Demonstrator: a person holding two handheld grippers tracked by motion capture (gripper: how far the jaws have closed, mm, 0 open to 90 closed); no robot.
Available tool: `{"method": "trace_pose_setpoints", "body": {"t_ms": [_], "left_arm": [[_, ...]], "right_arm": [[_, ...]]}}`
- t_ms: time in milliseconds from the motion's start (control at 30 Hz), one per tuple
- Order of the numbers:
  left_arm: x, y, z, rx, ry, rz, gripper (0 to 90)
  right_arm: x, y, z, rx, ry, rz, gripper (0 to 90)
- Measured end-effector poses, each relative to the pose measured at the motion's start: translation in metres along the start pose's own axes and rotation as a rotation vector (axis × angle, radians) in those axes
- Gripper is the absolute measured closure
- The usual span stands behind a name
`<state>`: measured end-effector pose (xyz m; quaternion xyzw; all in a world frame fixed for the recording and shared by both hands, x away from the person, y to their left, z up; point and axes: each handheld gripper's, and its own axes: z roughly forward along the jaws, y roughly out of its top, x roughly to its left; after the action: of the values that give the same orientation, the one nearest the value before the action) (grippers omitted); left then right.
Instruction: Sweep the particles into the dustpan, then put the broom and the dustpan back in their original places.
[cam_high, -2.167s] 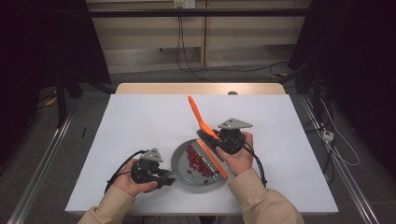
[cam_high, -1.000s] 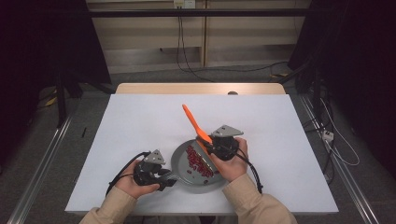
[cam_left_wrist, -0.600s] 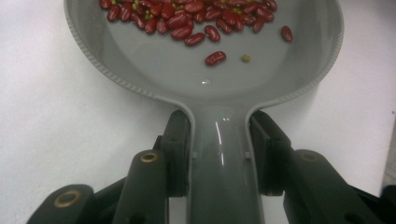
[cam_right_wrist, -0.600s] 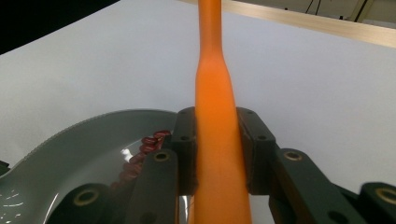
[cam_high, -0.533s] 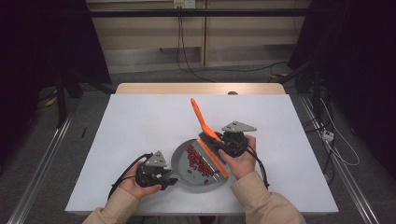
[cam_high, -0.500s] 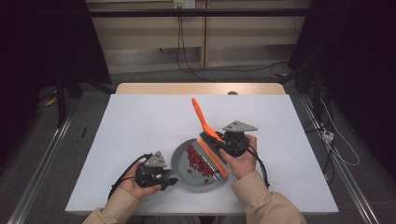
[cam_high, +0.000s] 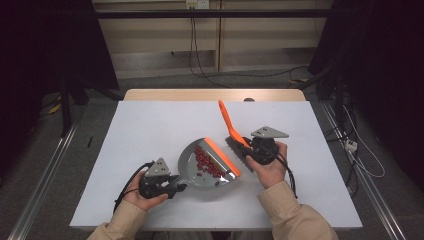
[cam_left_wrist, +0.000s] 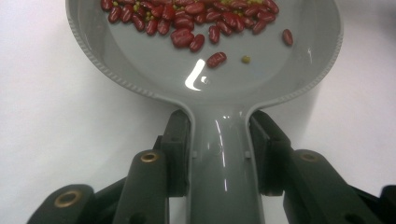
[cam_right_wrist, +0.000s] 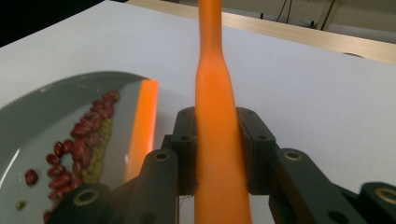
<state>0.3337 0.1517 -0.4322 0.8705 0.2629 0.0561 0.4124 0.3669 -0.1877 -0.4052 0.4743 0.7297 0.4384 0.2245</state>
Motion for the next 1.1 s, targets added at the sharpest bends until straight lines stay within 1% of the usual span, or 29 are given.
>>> {"method": "trace_pose_setpoints", "body": {"t_ms": [33, 100, 133, 167, 233, 333, 367, 467, 533, 567, 667, 833, 1000, 1100], "left_arm": [[0.002, 0.0, -0.002, -0.009, 0.0, -0.012, 63.2], [0.005, 0.0, -0.005, -0.021, 0.017, -0.025, 63.2], [0.006, 0.0, -0.007, -0.023, 0.027, -0.027, 63.2], [0.007, 0.0, -0.008, -0.035, 0.038, -0.038, 63.2], [0.01, 0.0, -0.012, -0.046, 0.049, -0.053, 63.1], [0.014, 0.0, -0.016, -0.058, 0.077, -0.062, 63.1], [0.016, -0.001, -0.016, -0.07, 0.077, -0.077, 63.1], [0.019, -0.001, -0.018, -0.07, 0.106, -0.085, 63.2], [0.022, -0.002, -0.019, -0.076, 0.118, -0.101, 63.1], [0.023, -0.002, -0.019, -0.081, 0.122, -0.116, 63.1], [0.028, -0.004, -0.021, -0.086, 0.147, -0.137, 63.1], [0.033, -0.006, -0.024, -0.075, 0.193, -0.171, 63.1], [0.039, -0.01, -0.026, -0.078, 0.235, -0.207, 63.1], [0.044, -0.012, -0.028, -0.072, 0.262, -0.229, 63.1]], "right_arm": [[-0.002, 0.0, -0.001, 0.001, -0.004, -0.001, 71.5], [-0.005, 0.0, -0.003, -0.001, -0.01, 0.007, 71.5], [-0.007, 0.0, -0.004, -0.001, -0.012, 0.002, 71.5], [-0.009, 0.0, -0.004, 0.0, -0.016, 0.004, 71.5], [-0.011, -0.001, -0.005, -0.002, -0.022, 0.006, 71.5], [-0.014, -0.003, -0.007, 0.0, -0.029, 0.011, 71.5], [-0.015, -0.003, -0.008, 0.0, -0.032, 0.013, 71.5], [-0.019, -0.005, -0.008, 0.0, -0.041, 0.013, 71.5], [-0.02, -0.006, -0.009, 0.003, -0.043, 0.015, 71.5], [-0.021, -0.006, -0.009, 0.004, -0.047, 0.015, 71.5], [-0.024, -0.007, -0.011, 0.002, -0.051, 0.017, 71.5], [-0.029, -0.009, -0.014, 0.006, -0.065, 0.015, 71.5], [-0.035, -0.01, -0.018, 0.006, -0.08, 0.021, 71.5], [-0.038, -0.012, -0.021, 0.009, -0.09, 0.013, 71.5]]}}
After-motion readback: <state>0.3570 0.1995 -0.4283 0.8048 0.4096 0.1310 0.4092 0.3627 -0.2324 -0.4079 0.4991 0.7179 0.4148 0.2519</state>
